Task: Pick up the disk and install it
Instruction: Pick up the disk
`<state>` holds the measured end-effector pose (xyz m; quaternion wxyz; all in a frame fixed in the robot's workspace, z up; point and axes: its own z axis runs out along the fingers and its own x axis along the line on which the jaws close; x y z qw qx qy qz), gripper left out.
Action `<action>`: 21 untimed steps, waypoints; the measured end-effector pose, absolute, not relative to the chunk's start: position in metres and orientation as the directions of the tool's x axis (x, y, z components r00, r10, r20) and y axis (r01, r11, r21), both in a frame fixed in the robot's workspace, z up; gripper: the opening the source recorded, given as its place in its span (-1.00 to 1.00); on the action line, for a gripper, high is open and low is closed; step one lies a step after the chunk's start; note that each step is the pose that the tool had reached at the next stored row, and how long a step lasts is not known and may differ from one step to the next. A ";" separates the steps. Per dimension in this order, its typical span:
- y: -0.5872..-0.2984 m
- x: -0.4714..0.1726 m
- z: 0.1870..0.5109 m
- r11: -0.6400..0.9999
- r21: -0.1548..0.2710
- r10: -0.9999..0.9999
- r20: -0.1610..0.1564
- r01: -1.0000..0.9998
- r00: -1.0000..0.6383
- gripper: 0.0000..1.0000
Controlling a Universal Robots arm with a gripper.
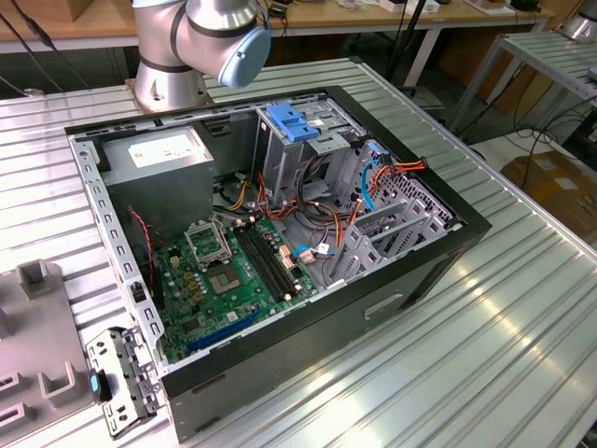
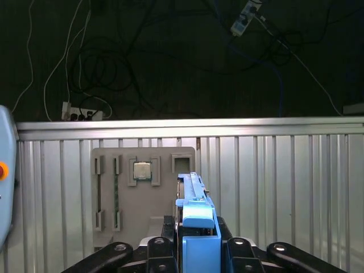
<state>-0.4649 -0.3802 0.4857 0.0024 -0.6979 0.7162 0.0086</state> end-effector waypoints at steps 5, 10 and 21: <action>-0.380 -0.458 0.486 0.026 0.009 -1.000 -0.016 -1.000 -0.026 -0.26; -0.380 -0.453 0.486 0.026 0.009 -1.000 -0.016 -1.000 -0.026 -0.26; -0.380 -0.439 0.486 0.026 0.009 -1.000 -0.016 -1.000 -0.026 -0.26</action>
